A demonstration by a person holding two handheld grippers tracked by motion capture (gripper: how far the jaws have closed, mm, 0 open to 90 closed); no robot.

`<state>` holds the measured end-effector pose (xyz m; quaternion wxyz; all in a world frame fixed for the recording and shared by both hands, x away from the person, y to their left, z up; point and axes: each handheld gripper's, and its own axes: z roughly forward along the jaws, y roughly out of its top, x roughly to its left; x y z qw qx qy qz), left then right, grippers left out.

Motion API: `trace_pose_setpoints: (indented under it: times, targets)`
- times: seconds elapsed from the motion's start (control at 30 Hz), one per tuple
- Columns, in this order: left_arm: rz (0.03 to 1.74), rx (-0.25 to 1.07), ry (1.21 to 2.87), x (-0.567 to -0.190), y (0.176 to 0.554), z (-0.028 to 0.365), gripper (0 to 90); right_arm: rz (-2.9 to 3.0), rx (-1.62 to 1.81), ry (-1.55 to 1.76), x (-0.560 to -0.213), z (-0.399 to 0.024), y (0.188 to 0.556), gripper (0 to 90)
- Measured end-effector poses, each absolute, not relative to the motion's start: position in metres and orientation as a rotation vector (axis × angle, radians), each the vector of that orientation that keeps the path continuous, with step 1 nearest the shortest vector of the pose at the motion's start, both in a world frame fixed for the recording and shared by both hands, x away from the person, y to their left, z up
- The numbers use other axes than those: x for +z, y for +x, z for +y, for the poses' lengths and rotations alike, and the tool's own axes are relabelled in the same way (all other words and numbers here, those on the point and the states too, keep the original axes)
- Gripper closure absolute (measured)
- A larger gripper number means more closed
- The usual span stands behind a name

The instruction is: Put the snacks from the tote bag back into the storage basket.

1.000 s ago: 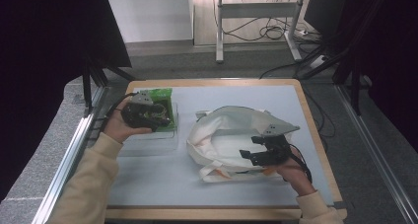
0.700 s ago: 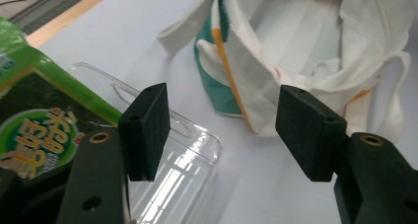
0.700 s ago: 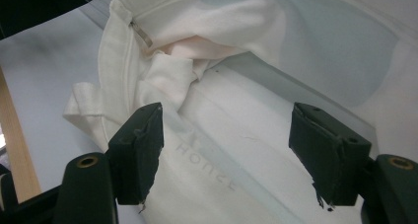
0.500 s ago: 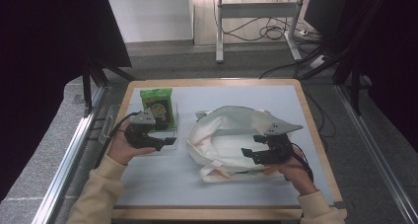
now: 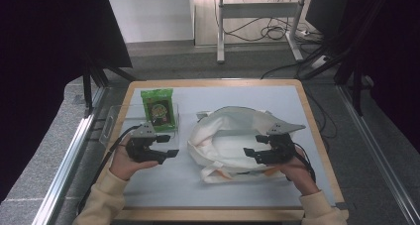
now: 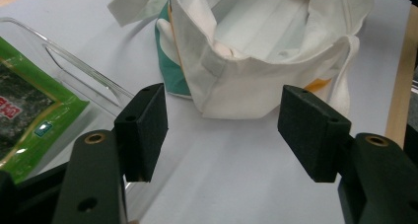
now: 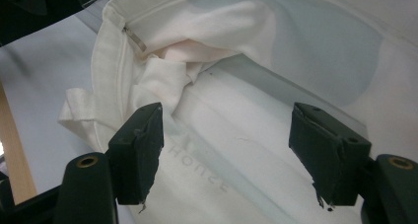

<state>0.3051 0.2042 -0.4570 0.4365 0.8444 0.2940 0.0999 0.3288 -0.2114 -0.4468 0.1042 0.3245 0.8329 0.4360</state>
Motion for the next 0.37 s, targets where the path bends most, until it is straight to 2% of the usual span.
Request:
trace_pose_setpoints:
  times: [0.37]
  targets:
    - [0.744,0.25,2.085,-0.4578,0.3062,0.2053,34.1,2.442,1.327,0.954,-0.4438,-0.2134,0.3291,29.5]
